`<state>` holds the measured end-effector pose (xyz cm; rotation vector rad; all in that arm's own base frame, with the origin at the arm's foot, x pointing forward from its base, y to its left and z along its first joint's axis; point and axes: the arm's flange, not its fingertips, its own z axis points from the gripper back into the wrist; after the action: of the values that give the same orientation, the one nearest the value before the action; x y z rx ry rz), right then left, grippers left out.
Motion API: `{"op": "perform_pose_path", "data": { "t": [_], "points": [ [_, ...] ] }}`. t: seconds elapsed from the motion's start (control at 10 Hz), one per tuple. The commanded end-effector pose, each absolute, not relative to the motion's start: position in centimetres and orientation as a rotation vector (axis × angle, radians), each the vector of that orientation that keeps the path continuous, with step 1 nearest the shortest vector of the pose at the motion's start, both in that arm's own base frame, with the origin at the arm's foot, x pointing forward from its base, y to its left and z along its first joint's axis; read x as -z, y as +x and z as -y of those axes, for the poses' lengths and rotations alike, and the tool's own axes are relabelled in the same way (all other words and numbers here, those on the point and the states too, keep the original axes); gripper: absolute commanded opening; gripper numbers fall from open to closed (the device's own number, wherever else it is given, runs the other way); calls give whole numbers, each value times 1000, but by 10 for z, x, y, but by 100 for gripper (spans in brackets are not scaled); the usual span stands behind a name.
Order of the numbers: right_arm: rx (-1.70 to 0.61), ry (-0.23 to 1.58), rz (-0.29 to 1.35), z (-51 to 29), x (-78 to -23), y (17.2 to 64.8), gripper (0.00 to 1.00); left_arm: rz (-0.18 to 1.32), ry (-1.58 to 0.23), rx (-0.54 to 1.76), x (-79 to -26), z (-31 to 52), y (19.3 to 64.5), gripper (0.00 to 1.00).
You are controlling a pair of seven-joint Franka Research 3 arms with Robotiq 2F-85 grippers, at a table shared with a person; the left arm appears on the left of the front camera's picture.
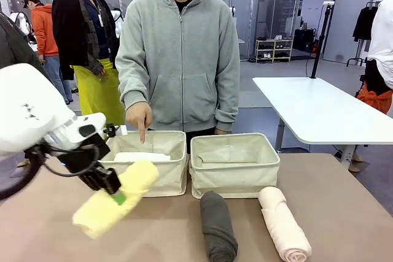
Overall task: Divide the towels into two baskets.
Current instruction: Pick up one hotel-folded towel from the bottom of the table and place it in the Fabric basket indicated by the person.
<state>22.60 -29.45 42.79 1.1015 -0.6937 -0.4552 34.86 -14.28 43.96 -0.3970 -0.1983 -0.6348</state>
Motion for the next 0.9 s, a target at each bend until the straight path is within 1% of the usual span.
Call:
{"op": "perform_pose_path", "data": {
  "t": [0.0, 0.1, 0.2, 0.3, 0.4, 0.6, 0.7, 0.8],
  "points": [
    [455, 1111, 706, 293, -429, 224, 100, 224, -301, 954, -459, 121, 343, 7],
    [455, 1111, 706, 293, -429, 224, 100, 205, -241, 1058, -467, 114, 342, 7],
    [455, 1111, 706, 293, -429, 224, 100, 259, -241, 1066, -473, 113, 341, 7],
    [455, 1111, 706, 293, -429, 224, 100, 299, -294, 961, -475, 112, 335, 7],
    [455, 1111, 706, 293, -429, 224, 100, 198, -224, 1022, -464, 115, 341, 7],
    [455, 1111, 706, 293, -429, 224, 100, 198, -224, 1022, -464, 115, 341, 7],
    [455, 1111, 706, 293, -429, 224, 100, 218, -231, 1027, -468, 113, 340, 37],
    [455, 1111, 706, 293, -429, 224, 100, 251, -125, 1135, -482, 117, 355, 37]
  ]
}}
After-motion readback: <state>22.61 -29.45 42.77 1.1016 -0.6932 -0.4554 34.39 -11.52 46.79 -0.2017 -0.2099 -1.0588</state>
